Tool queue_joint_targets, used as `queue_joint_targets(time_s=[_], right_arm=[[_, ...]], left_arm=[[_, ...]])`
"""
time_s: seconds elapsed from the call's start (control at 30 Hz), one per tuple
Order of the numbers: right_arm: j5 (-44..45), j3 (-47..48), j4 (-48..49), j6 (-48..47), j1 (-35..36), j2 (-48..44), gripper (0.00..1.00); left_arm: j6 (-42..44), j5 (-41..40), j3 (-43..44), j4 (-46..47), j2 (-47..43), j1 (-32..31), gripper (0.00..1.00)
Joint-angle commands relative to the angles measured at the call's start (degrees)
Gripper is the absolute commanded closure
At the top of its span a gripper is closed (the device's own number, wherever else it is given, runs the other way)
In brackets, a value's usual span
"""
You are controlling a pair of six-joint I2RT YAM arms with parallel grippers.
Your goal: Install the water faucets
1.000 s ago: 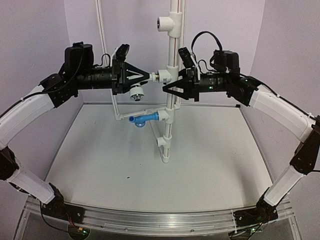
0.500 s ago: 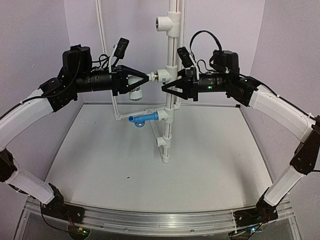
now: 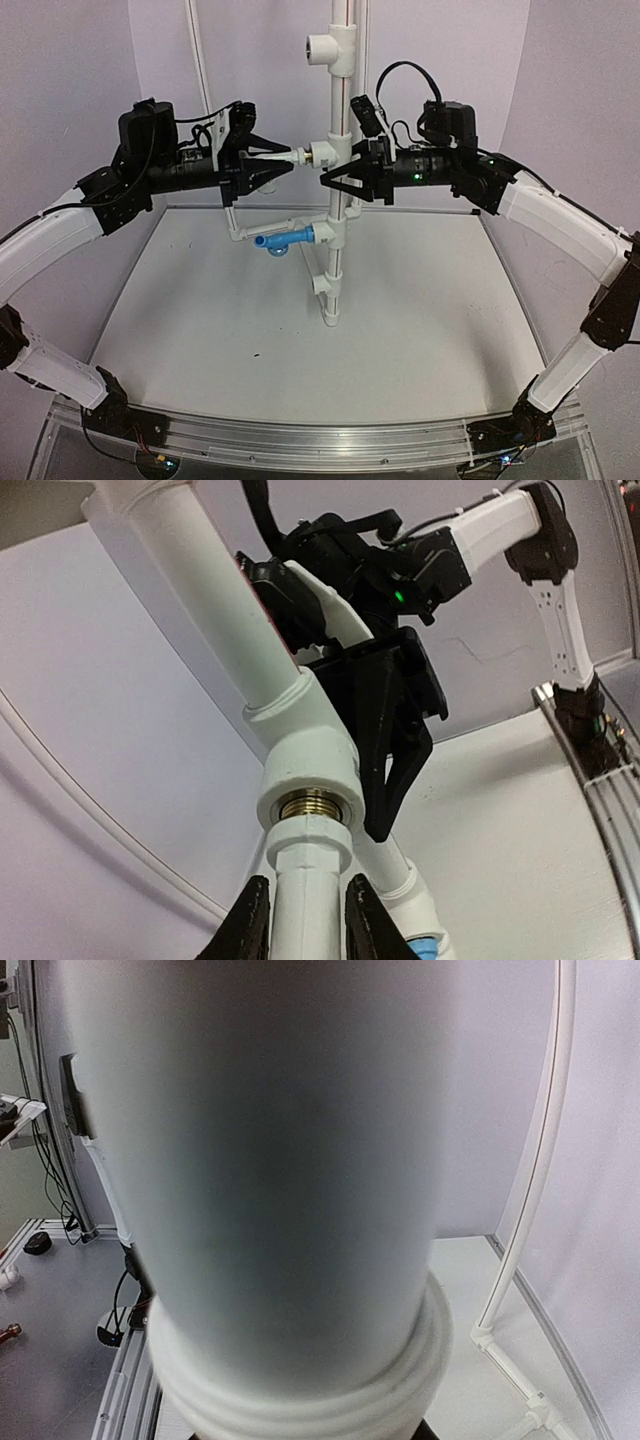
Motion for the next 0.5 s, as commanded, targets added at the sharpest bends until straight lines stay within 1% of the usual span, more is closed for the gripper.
queue_joint_targets(time_s=[0.0,0.07,0.17,0.2,0.23,0.33,0.43,0.47], right_arm=[[-4.1,-0.2,-3.4,3.2,1.3,-4.2,1.00],[-3.5,0.0,-3.4,3.8,1.3,-4.0,1.00],[-3.1,0.4,-3.4,4.5,1.2,-3.7,1.00],[-3.1,0.4,-3.4,4.7,1.2,-3.7,1.00],[-3.1,0.4,-3.4,4.7,1.2,-3.7,1.00],[-2.6,0.3,-3.4,4.6,1.1,-4.0,1.00],[-2.4,-0.1,-3.4,4.3,1.0,-4.4,1.00],[-2.3,-0.1,-3.4,4.3,1.0,-4.5,1.00]], left_arm=[[17.1,-3.7,0.6,-2.5,-0.9,1.2,1.00],[18.4,-4.0,0.8,-2.2,-0.9,1.3,0.99],[18.6,-4.1,1.2,-2.5,-0.9,1.3,0.91],[18.7,-4.1,1.2,-2.9,-1.0,1.3,0.86],[18.5,-4.1,1.2,-3.4,-1.1,1.3,0.78],[17.3,-4.6,0.4,-2.8,-2.2,1.3,0.60],[14.6,-6.0,-0.2,-1.0,-3.3,1.3,0.46],[14.5,-6.5,-0.3,-0.8,-3.5,1.3,0.45]])
